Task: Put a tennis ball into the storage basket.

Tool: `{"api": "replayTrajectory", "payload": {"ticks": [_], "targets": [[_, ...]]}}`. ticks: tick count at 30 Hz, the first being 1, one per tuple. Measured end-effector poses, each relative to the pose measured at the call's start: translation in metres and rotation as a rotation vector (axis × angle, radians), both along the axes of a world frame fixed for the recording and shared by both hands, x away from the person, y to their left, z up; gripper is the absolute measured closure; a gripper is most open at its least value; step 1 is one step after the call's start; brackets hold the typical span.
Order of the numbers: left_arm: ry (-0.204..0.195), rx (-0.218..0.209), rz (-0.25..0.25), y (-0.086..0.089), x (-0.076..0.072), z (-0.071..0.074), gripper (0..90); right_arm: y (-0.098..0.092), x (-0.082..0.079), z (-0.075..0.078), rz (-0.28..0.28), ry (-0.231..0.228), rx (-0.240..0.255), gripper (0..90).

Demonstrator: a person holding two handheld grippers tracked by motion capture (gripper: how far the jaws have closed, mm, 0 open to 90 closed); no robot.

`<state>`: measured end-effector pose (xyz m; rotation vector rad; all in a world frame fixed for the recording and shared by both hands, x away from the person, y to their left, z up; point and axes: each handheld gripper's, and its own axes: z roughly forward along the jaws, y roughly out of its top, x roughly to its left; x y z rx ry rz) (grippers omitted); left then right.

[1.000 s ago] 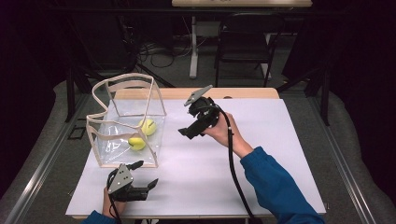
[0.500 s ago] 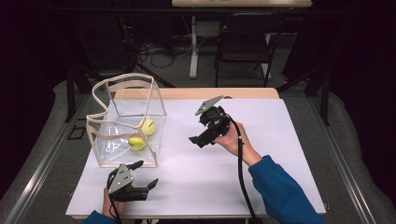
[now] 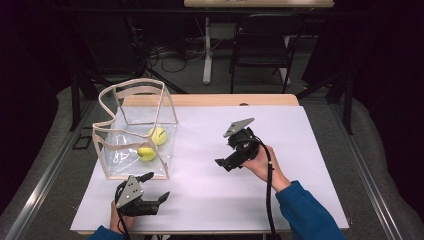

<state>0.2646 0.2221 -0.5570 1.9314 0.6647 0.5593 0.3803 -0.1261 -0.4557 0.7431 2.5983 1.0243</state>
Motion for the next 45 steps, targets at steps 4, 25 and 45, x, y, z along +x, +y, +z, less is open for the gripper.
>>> {"api": "replayTrajectory", "payload": {"ticks": [4, 25, 45], "targets": [[0.0, 0.001, 0.0, 0.0, 0.0, 0.0, 16.2, -0.011, -0.008, -0.006, -0.013, -0.001, 0.003, 0.0], [-0.001, 0.007, 0.004, -0.001, -0.001, 0.0, 16.2, -0.057, -0.045, -0.036, -0.074, -0.012, 0.046, 0.0], [0.001, 0.011, 0.007, -0.001, -0.001, -0.001, 16.2, -0.094, -0.079, -0.068, -0.148, -0.08, 0.09, 0.0]]}}
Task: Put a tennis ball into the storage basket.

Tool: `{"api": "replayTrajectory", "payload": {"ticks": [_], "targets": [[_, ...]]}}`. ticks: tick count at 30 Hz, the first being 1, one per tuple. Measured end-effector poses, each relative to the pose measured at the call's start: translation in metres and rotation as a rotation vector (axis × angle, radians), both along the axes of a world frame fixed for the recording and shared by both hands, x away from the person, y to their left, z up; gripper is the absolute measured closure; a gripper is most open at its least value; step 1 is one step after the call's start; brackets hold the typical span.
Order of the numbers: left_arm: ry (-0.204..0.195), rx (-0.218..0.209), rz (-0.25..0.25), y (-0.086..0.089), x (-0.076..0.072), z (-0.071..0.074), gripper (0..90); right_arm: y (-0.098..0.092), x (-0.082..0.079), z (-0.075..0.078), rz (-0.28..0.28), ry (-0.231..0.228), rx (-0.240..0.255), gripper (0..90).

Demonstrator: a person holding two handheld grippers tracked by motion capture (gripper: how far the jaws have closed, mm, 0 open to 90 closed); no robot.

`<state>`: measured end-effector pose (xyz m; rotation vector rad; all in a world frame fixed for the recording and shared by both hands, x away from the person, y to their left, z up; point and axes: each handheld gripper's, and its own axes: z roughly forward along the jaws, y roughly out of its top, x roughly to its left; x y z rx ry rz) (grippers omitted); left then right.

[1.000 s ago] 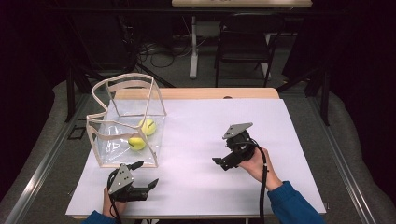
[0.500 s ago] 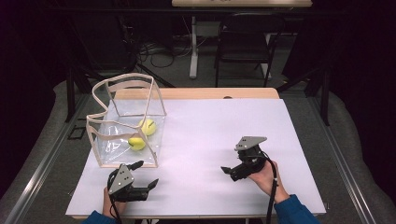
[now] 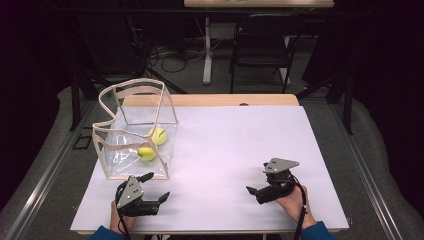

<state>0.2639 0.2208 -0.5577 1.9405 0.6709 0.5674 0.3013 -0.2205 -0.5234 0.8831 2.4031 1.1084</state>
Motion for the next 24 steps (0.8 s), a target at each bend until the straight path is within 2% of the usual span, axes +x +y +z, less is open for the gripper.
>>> {"api": "replayTrajectory", "payload": {"ticks": [8, 10, 13, 15, 18, 24], "targets": [[0.0, 0.011, -0.001, -0.001, 0.0, -0.001, 16.2, -0.014, -0.018, -0.014, -0.044, -0.049, 0.011, 0.0], [0.001, 0.01, -0.001, -0.001, 0.0, -0.001, 16.1, -0.018, -0.023, -0.018, -0.064, -0.07, 0.0, 0.0], [0.002, 0.011, 0.0, -0.001, 0.0, -0.001, 16.1, -0.025, -0.028, -0.023, -0.084, -0.068, 0.012, 0.0], [0.001, 0.015, -0.001, -0.001, 0.0, -0.001, 16.1, -0.029, -0.033, -0.026, -0.098, -0.083, 0.011, 0.0], [0.005, 0.023, 0.0, -0.002, 0.0, -0.002, 16.1, -0.033, -0.037, -0.027, -0.108, -0.088, 0.023, 0.0], [0.01, 0.026, -0.002, -0.002, 0.0, -0.002, 16.1, -0.038, -0.042, -0.026, -0.12, -0.126, 0.041, 0.0]]}}
